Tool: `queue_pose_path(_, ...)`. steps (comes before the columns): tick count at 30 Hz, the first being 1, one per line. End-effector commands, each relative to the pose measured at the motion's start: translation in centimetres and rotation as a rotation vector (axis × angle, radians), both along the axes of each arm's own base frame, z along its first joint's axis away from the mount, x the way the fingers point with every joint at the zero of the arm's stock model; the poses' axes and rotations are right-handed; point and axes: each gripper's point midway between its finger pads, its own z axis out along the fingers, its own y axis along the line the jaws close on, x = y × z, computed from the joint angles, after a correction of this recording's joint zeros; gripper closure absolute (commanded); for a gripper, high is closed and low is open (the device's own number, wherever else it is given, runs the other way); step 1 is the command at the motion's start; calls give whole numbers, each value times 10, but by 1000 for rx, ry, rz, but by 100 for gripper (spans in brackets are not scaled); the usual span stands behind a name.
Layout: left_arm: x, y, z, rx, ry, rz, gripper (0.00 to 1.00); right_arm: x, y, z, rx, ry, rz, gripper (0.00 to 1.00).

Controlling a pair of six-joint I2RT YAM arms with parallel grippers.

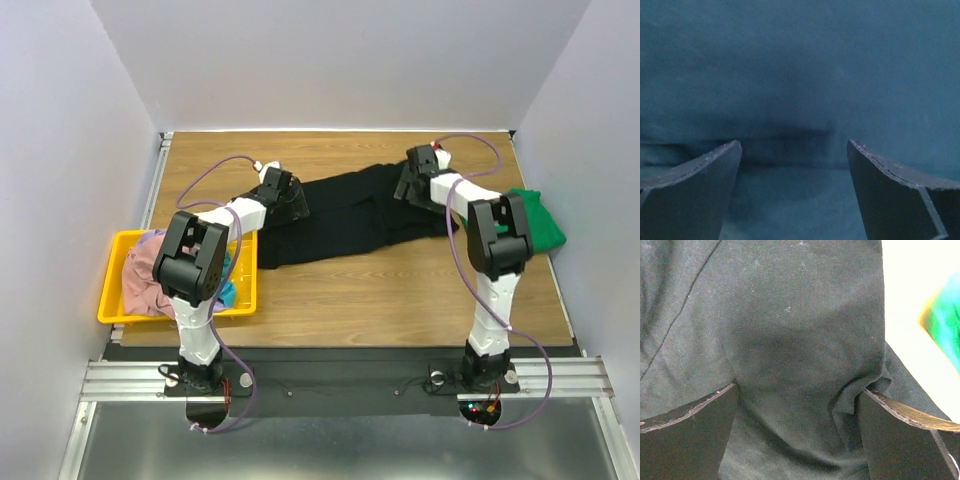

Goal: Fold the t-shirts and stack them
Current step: Fold the tshirt

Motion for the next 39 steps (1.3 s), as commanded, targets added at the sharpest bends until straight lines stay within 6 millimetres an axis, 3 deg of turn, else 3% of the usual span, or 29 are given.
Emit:
queue_pose_path(1,-32,-14,-16,-17,63,-17,2,30,13,-43,-18,74,160,0)
queue_pose_path(2,-40,-19,-19,-26,74,-26,1,36,13,-56,-29,95,199,0)
queue_pose_path(3,-56,-30,-28,-37,107,-49,2,59,24,-41,-1,43,244,0)
queue_pose_path(4,-67,-39,-30,-63,131,-81,2,68,28,-38,5,28,276,0)
queue_pose_path(5,-76,-46,-32,-77,143,-98,1,77,32,-39,6,20,307,0)
queue_pose_path(6,-99,-55,-42,-75,180,-129,2,83,36,-52,-5,35,361,0)
queue_pose_path(7,-112,-65,-40,-115,200,-143,2,101,49,-41,28,-8,410,0)
queue_pose_path(9,-144,-75,-47,-132,242,-182,2,114,62,-41,50,-28,491,0)
queue_pose_path(10,-166,-94,-46,-143,253,-237,2,113,74,-59,101,-8,541,0)
queue_pose_path(11,-181,-106,-38,-178,260,-273,2,130,81,-43,105,-58,577,0)
queue_pose_path(13,-209,-131,-30,-221,266,-353,1,140,89,-56,132,-57,588,0)
queue_pose_path(14,-234,-155,-20,-239,259,-456,1,153,97,-42,154,-105,605,0)
queue_pose_path(16,-247,-182,2,-253,216,-542,2,161,113,-29,224,-151,649,0)
queue_pose_path(17,-264,-192,12,-241,214,-597,2,171,119,-16,232,-194,666,0)
queue_pose_path(19,-267,-211,42,-275,159,-636,1,177,124,4,237,-238,684,0)
queue_pose_path(21,-273,-223,78,-317,85,-658,1,184,122,36,207,-300,697,0)
queue_pose_path(22,-270,-223,97,-334,32,-651,1,185,121,47,193,-315,695,0)
queue_pose_path(23,-270,-224,108,-344,5,-646,1,184,121,76,172,-357,714,0)
queue_pose_path(25,-267,-219,126,-353,-49,-619,1,177,118,87,152,-355,722,0)
queue_pose_path(26,-266,-214,129,-345,-57,-608,1,172,120,99,136,-364,732,0)
queue_pose_path(27,-264,-209,130,-337,-68,-592,1,166,118,127,114,-396,732,0)
queue_pose_path(29,-251,-194,135,-297,-116,-515,1,149,116,125,104,-360,730,0)
queue_pose_path(33,-230,-144,120,-159,-125,-312,1,104,121,134,114,-304,678,0)
queue_pose_path(34,-223,-126,117,-146,-133,-260,1,92,118,147,106,-313,661,0)
queue_pose_path(36,-221,-111,111,-155,-125,-220,1,64,121,122,112,-240,632,0)
queue_pose_path(37,-226,-99,94,-135,-105,-212,1,56,120,119,112,-226,612,0)
queue_pose_path(38,-228,-93,96,-161,-107,-203,1,48,112,131,87,-241,567,0)
queue_pose_path(39,-225,-87,94,-182,-109,-178,2,29,113,107,97,-185,549,0)
